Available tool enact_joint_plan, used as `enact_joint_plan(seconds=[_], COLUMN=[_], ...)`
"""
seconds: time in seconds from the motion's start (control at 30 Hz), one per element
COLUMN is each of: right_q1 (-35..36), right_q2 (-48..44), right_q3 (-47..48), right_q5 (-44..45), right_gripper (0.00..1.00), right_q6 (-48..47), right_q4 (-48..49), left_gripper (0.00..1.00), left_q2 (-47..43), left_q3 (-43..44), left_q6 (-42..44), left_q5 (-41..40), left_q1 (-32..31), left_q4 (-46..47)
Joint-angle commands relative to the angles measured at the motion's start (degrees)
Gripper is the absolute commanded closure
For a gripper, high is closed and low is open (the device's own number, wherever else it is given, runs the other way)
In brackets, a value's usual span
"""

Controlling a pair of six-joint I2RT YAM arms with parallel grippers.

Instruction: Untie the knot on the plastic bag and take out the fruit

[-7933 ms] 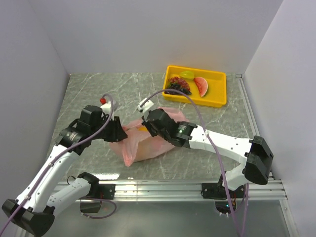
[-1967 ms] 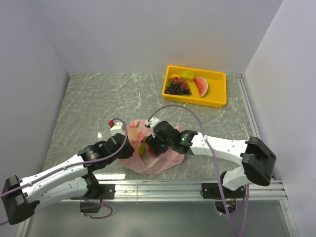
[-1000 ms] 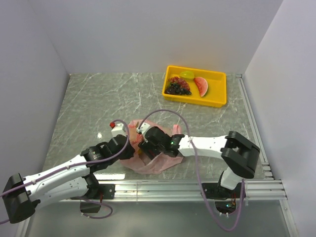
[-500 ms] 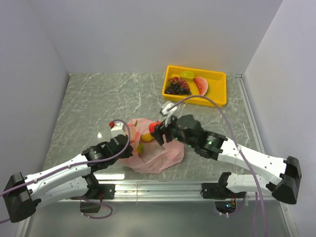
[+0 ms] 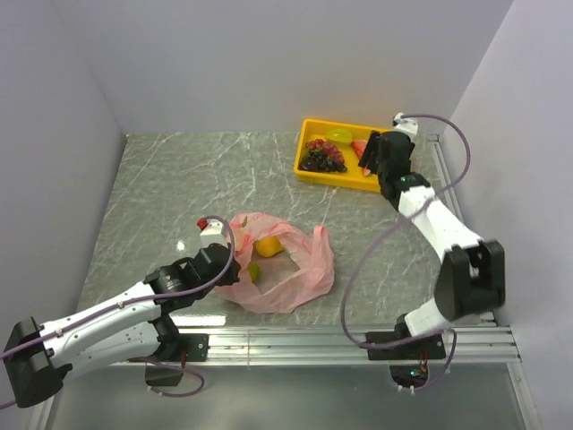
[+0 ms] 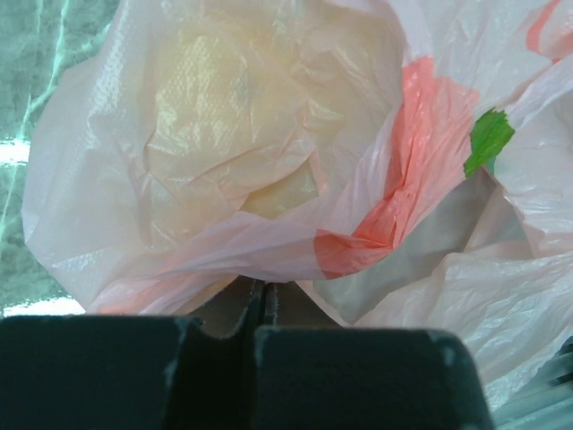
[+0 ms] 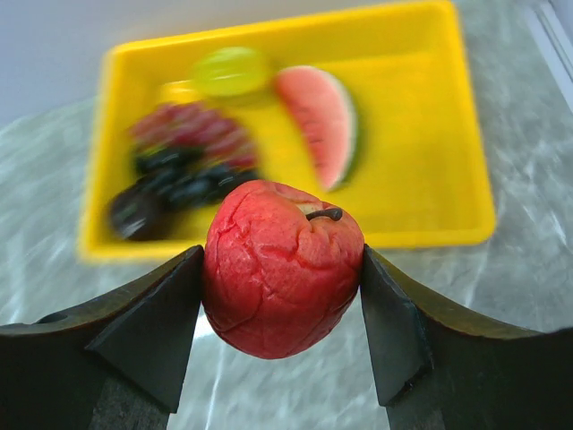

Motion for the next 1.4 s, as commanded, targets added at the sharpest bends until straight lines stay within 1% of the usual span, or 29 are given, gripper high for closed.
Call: enact_joint_plan(seconds=[0.0,0.03,0.07,0.1,0.13,0.17,0.2,0.23,0.3,0.33,0.37,0.43,0.57,0.67,0.73,0.77,0.8,0.83,0.87,0.97,1.0,1.07,1.1,1.13,1.2,1.23,1.3,1.33,1.37], right_q1=[-6.0,-7.5,-9.5,-10.4,-11.1,-11.6,-12.6,-12.8,-13.3,-13.3,-13.3,-13.3,-13.3,-12.9,-11.8,-10.2,-9.0,-7.7,-4.6,1.3,5.3,10.4,15.2,17.5,22.1,26.1,30.7,34.8,36.7], right_q2=[7.9,12.3,14.6,16.8,21.0,23.1,24.8,27.9,30.9,33.0,33.7,33.7,29.8,27.1,22.7,20.8,17.0,14.9,12.8,5.3,1.8,-1.8,-3.5,-6.7,-11.1,-12.5,-14.9,-16.7,-17.2], right_q3=[8.5,10.4,12.1,15.7,17.7,19.5,22.4,23.7,28.1,29.3,30.1,30.2,24.9,24.2,22.6,20.6,19.4,18.1,15.7,11.6,10.5,6.7,5.3,4.0,0.3,-1.3,-5.6,-7.0,-9.1], right_q5=[2.9,2.2,1.6,0.9,0.5,0.9,0.6,0.0,-0.4,-0.6,-0.8,-1.7,-3.8,-4.1,-4.5,-5.0,-5.5,-5.8,-7.1,-8.0,-8.7,-8.9,-9.3,-9.6,-10.8,-11.8,-13.2,-13.1,-13.3], right_gripper=[0.97,0.97,0.97,0.97,0.97,0.95,0.90,0.68,0.42,0.21,0.16,0.08,0.04,0.03,0.03,0.04,0.07,0.09,0.11,0.15,0.18,0.18,0.18,0.21,0.24,0.25,0.26,0.26,0.26], right_q6=[5.8,6.4,7.2,7.4,7.8,7.8,7.7,7.0,6.7,6.4,6.2,6.1,5.3,4.5,3.2,2.7,2.0,0.6,-0.4,-5.0,-6.4,-9.5,-10.4,-12.3,-13.0,-13.6,-13.6,-13.1,-13.0], right_q4=[1.1,0.7,0.2,-0.8,-1.8,-3.2,-3.6,-3.7,-6.1,-6.8,-7.2,-6.9,-2.3,-3.6,-3.1,-2.3,-1.9,-1.5,-0.9,-2.5,-3.0,-4.0,-4.2,-4.4,-4.9,-4.4,-3.0,-2.4,-1.8], left_gripper=[0.99,0.99,0.99,0.99,1.00,0.99,0.99,0.99,1.00,0.99,0.99,1.00,0.99,0.99,0.99,0.99,0.99,0.99,0.99,0.99,1.00,1.00,0.99,0.99,0.99,0.99,0.99,0.99,1.00], left_q2=[-1.1,-1.2,-1.6,-1.6,-1.8,-1.8,-1.8,-2.0,-2.1,-2.0,-2.0,-1.8,-1.4,-1.2,-1.3,-1.5,-1.6,-1.8,-1.8,-1.8,-1.9,-1.7,-1.8,-1.7,-1.8,-2.2,-2.4,-2.6,-2.8], left_q3=[1.3,1.2,1.1,0.7,0.7,0.6,0.4,0.3,0.2,0.2,0.2,0.4,0.6,0.4,0.4,0.3,0.2,0.1,0.0,-0.2,-0.1,0.0,0.2,0.4,0.7,0.7,1.0,1.1,1.2], left_q6=[1.8,1.8,1.8,1.7,1.6,1.6,1.5,1.2,1.2,1.1,1.1,1.2,1.4,1.2,0.8,0.6,0.3,0.0,-0.1,-0.8,-1.0,-1.3,-1.6,-1.8,-2.3,-2.6,-3.3,-3.6,-4.0], left_q5=[-0.9,-0.8,-0.7,-0.5,-0.3,-0.1,-0.1,0.0,-0.1,-0.1,-0.1,-0.3,-0.1,0.1,0.2,0.2,0.3,0.3,0.5,0.7,0.7,0.8,0.5,0.5,0.2,0.0,-0.4,-0.7,-0.8], left_q1=[0.3,0.3,0.3,0.3,0.3,0.3,0.3,0.3,0.3,0.3,0.3,0.3,0.3,0.3,0.3,0.3,0.3,0.3,0.3,0.3,0.3,0.3,0.3,0.3,0.3,0.3,0.3,0.3,0.3], left_q4=[1.5,1.5,1.7,1.8,1.9,1.9,1.7,1.7,1.6,1.6,1.7,1.5,1.6,1.8,1.7,1.7,1.8,1.9,2.0,2.0,1.7,1.3,1.0,0.3,-0.4,-1.1,-2.2,-3.3,-3.8])
